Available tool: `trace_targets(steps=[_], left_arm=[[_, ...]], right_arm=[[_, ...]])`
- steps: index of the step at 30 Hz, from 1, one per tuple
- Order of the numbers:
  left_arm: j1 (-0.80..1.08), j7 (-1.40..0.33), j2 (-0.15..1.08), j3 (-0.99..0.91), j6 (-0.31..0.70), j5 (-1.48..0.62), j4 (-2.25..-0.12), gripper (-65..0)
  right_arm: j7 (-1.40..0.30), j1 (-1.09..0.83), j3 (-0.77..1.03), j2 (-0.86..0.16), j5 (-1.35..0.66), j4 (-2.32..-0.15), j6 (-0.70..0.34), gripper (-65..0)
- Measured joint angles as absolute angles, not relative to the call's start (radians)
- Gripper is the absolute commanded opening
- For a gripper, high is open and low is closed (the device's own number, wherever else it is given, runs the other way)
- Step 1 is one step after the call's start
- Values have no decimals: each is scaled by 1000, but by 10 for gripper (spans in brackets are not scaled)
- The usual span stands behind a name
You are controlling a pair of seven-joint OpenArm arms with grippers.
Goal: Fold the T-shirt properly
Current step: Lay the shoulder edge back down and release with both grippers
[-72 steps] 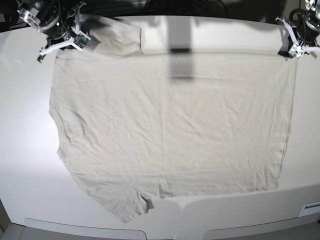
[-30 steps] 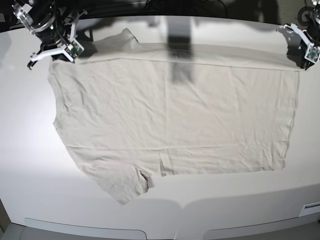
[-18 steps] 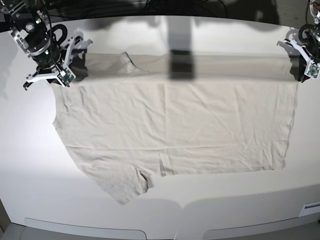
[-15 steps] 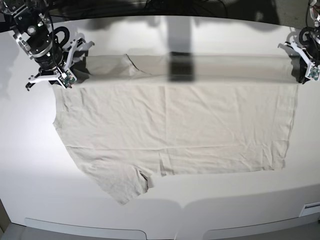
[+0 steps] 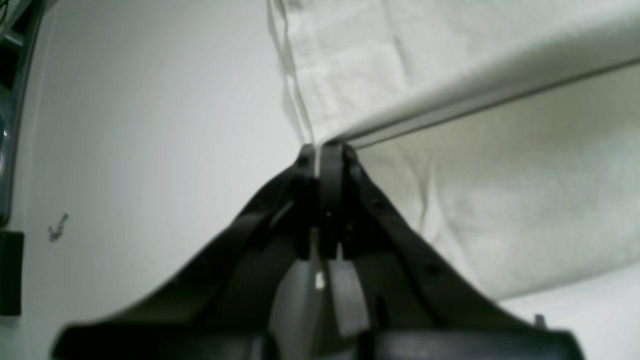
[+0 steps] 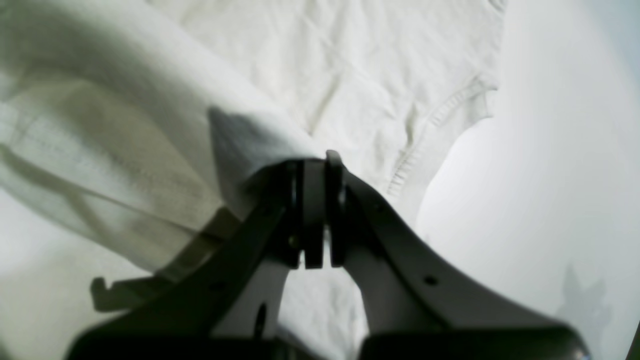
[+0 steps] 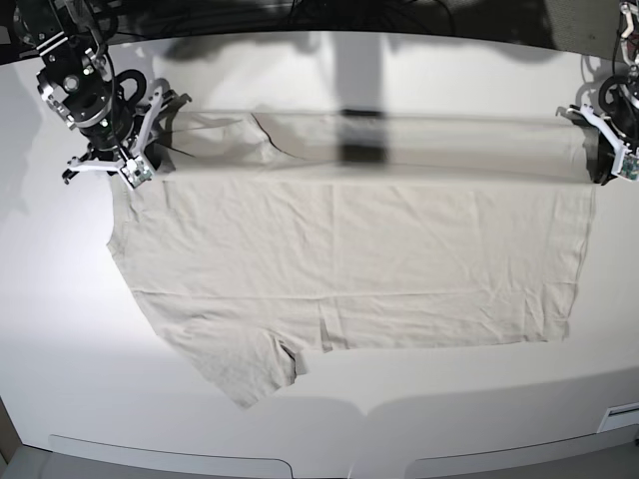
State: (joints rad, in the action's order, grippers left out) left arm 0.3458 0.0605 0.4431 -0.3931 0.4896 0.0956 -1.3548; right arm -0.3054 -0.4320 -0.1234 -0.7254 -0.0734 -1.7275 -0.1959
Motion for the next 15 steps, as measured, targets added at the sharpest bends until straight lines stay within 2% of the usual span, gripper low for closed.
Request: trace_targets(steps=[3, 4, 6, 8, 9, 15], left_arm=[[332, 63, 444, -393, 490, 51, -1355, -650], [329, 63, 444, -393, 490, 46, -1355, -650], [330, 60, 443, -393, 487, 46, -1354, -535], [331, 52, 445, -393, 478, 46, -1354, -449], [332, 53, 445, -394, 478, 45, -1354, -429], [332, 15, 446, -394, 470, 44, -1354, -426]], right_arm=[[-307, -422, -123, -723, -73, -1728, -196, -650], [-309, -418, -123, -723, -72, -1728, -196, -606], [-312, -404, -123, -723, -66, -1728, -191, -452], [-314, -395, -123, -723, -59, -1728, -176, -358], [-315, -390, -123, -723, -59, -1728, -168, -348], [-315, -385, -123, -723, -70, -1728, -150, -349]])
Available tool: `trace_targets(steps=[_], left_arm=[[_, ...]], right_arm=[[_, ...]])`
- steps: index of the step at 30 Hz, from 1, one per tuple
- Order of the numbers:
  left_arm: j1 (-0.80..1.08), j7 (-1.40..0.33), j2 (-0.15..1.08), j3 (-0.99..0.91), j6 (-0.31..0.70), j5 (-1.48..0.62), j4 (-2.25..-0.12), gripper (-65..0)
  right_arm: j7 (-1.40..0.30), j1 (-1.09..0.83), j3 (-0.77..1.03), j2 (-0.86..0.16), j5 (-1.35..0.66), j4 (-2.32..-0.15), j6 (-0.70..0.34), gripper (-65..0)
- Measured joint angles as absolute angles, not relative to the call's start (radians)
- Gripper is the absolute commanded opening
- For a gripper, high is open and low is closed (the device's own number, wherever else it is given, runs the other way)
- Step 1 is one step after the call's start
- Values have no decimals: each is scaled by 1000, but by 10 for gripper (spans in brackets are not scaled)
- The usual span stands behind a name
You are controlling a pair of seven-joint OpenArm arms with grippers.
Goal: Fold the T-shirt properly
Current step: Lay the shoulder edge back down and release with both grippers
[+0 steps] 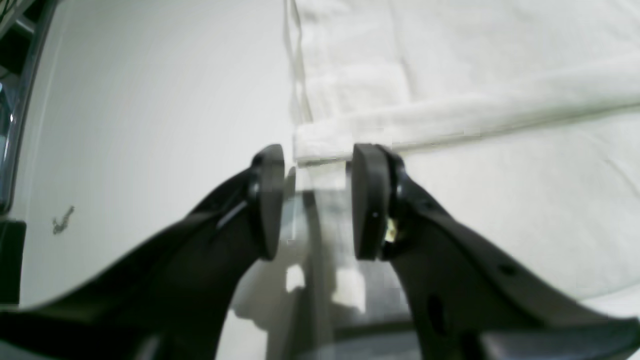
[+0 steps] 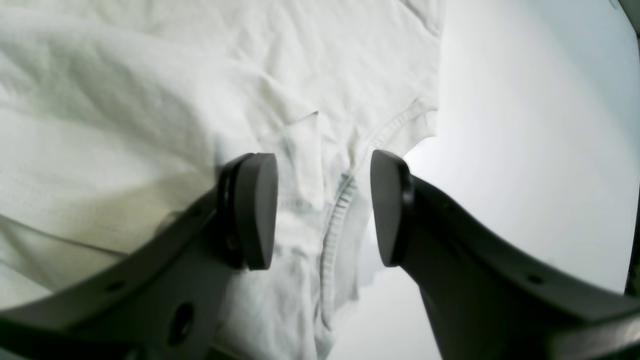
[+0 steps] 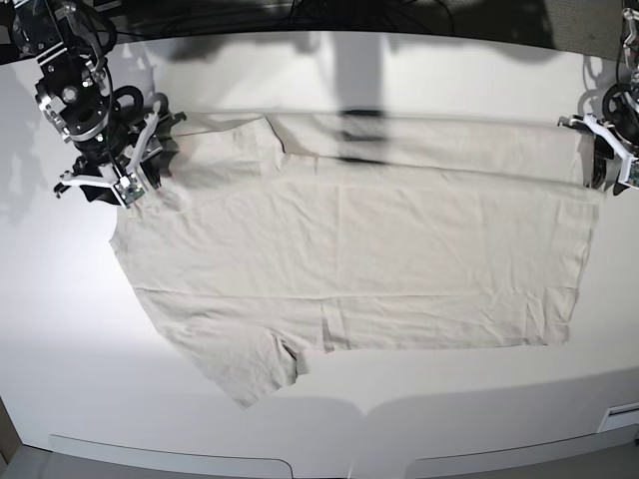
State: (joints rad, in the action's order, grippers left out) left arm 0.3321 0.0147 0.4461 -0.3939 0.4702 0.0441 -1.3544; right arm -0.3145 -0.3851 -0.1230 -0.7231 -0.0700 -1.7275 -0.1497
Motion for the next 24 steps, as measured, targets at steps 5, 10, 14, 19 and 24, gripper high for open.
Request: trace_targets(steps=[5, 10, 14, 19, 24], left_arm=[[332, -137, 448, -394, 441, -118, -1355, -482], [332, -249, 448, -394, 440, -342, -1360, -650], [333, -331, 448, -394, 437, -450, -1412, -650], [324, -357, 443, -394, 441, -517, -1434, -650], [315, -340, 438, -394, 442, -518, -1406, -650]], right_arm=[[-358, -387, -123, -723, -199, -1758, -140, -458], [-422, -386, -123, -723, -321, -1842, -139, -650], [-469, -391, -123, -715, -376, -1841, -139, -650], [-460, -390, -123, -664, -397, -1787, -142, -650], [-424, -366, -122, -629, -398, -1689, -190, -650]])
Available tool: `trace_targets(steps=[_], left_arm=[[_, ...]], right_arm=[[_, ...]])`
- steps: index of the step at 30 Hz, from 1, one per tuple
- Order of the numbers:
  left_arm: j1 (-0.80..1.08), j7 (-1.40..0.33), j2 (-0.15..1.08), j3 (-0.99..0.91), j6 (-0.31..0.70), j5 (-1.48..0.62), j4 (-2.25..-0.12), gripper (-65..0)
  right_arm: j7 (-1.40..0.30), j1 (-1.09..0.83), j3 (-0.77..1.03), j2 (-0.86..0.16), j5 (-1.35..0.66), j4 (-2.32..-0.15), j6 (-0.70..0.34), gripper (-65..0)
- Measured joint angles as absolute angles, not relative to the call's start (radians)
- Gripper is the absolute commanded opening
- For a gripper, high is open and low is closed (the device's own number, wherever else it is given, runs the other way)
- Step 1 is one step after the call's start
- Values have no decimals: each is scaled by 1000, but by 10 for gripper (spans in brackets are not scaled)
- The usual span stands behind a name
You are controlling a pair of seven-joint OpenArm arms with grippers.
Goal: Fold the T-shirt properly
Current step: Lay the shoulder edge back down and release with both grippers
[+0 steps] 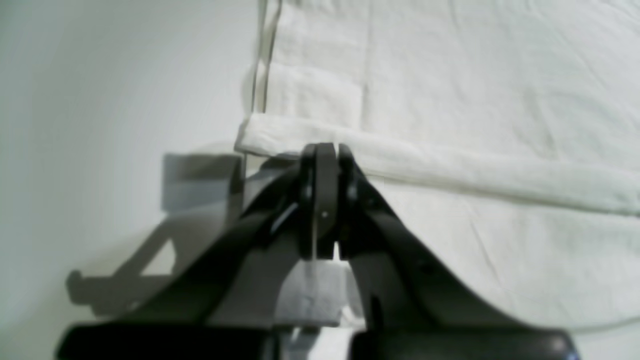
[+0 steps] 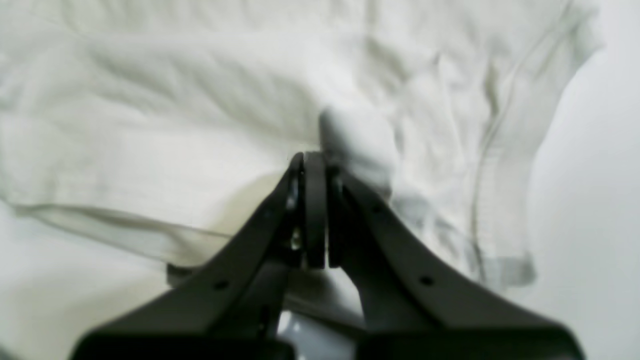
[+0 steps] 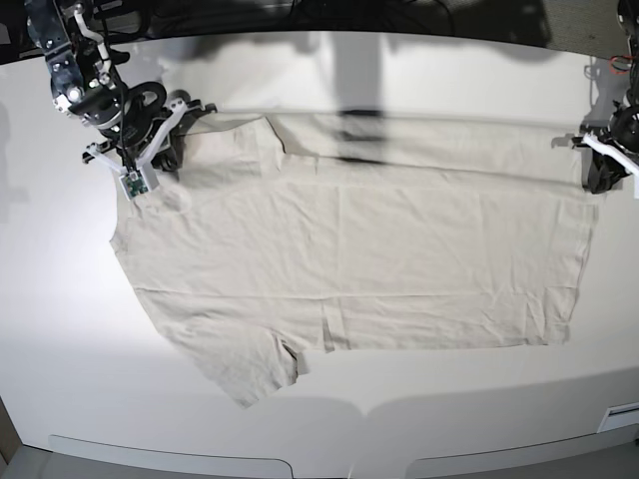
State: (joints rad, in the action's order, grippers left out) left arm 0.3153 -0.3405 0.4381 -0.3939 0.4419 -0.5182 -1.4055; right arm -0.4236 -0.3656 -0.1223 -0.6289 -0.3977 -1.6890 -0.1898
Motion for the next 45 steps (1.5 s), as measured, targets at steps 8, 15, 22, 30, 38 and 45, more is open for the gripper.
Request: trace_targets(steps=[8, 15, 22, 30, 38, 45], left_arm=[[294, -270, 351, -398, 505, -449, -1277, -650], [323, -286, 359, -400, 522, -447, -1267, -650], [431, -262, 394, -405, 531, -468, -1302, -650], [579, -225, 396, -406, 525, -467, -1382, -650], [646, -212, 396, -406, 524, -461, -1423, -650], [646, -239, 396, -406, 524, -462, -1428, -650]], right_arm=[[-403, -346, -118, -626, -403, -1603, -212, -650], [-463, -379, -118, -627, -395, -1632, -207, -650], [-453, -524, -118, -628, -282, -1760, -188, -650], [-424, -626, -118, -629, -184, -1786, -188, -650], [-405, -677, -117, -629, -159, -1787, -180, -650], [-421, -766, -109, -629, -103, -1858, -108, -650]])
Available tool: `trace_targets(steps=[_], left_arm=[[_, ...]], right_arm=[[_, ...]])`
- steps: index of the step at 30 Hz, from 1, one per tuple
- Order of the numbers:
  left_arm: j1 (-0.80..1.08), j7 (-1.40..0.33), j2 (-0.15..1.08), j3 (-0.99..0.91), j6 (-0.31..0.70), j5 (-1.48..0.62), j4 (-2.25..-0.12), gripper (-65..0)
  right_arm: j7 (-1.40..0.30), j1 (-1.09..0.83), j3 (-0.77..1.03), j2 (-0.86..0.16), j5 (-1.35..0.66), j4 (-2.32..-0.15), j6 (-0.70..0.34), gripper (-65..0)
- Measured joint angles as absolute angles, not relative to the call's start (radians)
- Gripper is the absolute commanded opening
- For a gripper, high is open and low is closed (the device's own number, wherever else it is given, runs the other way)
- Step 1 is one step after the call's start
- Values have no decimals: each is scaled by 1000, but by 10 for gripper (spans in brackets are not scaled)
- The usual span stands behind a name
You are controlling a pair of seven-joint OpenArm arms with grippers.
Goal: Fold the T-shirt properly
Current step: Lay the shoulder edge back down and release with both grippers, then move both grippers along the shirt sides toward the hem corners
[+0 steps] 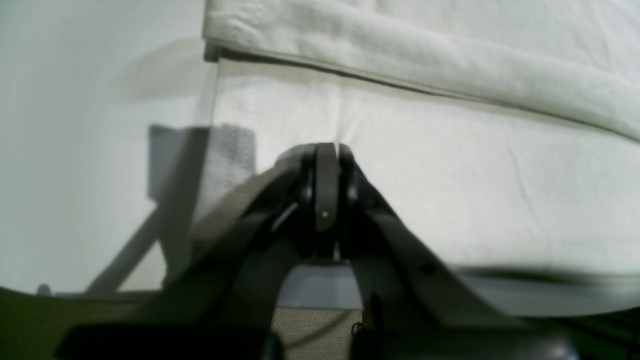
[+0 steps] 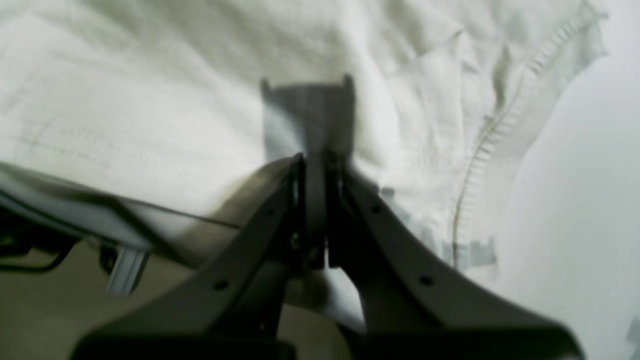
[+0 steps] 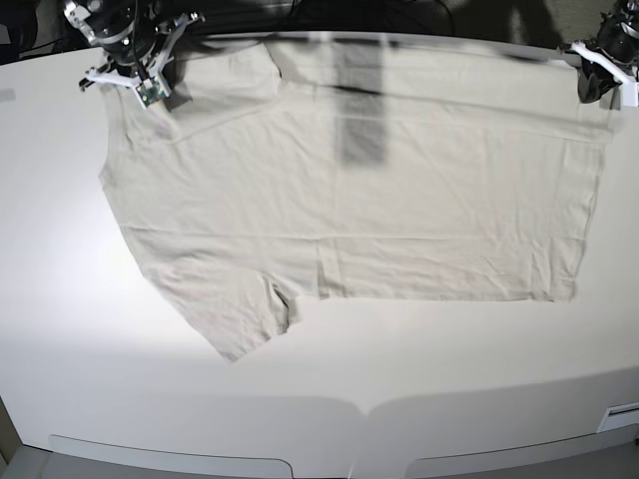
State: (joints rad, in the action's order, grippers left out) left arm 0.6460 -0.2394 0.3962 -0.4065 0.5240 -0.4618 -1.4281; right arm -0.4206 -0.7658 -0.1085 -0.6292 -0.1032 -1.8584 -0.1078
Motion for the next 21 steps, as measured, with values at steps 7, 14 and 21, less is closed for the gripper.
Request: trace_targets(steps=[7, 14, 21], left_arm=[[691, -275, 396, -407, 517, -443, -1489, -650], [717, -316, 390, -427, 507, -414, -1556, -650], [717, -292, 387, -603, 512, -423, -1700, -650]], right_arm=[[-420, -773, -34, -629, -107, -1865, -102, -650], [-412, -771, -6, -629, -107, -1865, -102, -650], [-399, -771, -6, -629, -107, -1865, -102, -650]])
